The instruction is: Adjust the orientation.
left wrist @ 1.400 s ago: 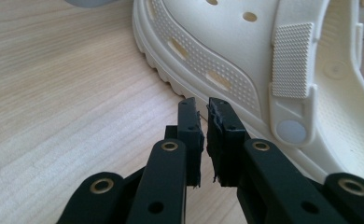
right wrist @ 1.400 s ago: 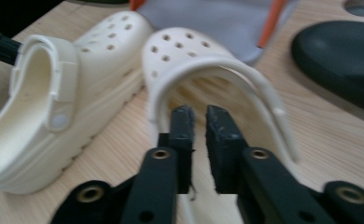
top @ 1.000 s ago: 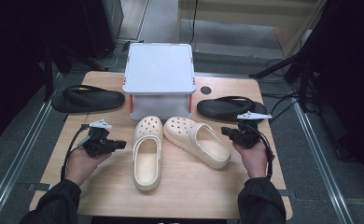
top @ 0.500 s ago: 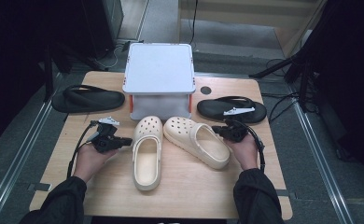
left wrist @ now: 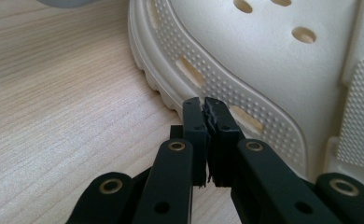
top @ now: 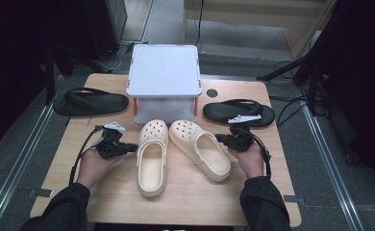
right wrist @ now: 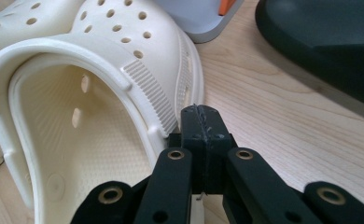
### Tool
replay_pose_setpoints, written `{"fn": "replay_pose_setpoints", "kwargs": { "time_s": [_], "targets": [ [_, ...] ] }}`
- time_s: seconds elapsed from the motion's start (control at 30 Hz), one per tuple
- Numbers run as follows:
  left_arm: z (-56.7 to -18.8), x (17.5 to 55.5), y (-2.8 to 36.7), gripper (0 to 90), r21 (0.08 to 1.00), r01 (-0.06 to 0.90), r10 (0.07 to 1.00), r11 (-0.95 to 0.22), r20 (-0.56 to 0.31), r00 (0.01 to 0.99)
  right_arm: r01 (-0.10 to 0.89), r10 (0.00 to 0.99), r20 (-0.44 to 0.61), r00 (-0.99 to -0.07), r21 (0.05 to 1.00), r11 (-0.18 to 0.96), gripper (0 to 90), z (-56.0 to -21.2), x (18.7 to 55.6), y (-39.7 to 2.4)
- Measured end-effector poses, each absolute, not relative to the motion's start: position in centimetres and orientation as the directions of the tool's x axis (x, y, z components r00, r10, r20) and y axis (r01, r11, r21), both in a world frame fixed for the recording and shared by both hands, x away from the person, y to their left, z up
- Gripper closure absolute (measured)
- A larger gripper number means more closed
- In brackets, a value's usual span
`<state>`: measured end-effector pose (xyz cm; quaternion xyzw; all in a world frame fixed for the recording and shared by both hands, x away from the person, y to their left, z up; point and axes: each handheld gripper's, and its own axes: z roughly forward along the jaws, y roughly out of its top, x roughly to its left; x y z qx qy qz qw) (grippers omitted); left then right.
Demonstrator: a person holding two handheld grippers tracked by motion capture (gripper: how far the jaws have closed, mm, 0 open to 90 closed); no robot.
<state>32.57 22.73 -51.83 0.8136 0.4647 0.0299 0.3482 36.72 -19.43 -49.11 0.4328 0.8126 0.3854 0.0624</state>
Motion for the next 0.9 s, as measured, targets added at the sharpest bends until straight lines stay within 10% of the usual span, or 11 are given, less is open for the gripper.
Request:
{"fn": "replay_pose_setpoints", "kwargs": {
  "time_s": [0.9],
  "targets": [
    [-51.9, 31.6, 21.1, 87.1, 0.591, 0.726, 0.740, -0.353, -0.299, 0.603, 0.632, 0.677, 0.279, -0.681, 0.692, 0.350, 89.8, -49.3, 35.7, -16.7]
  ]
}}
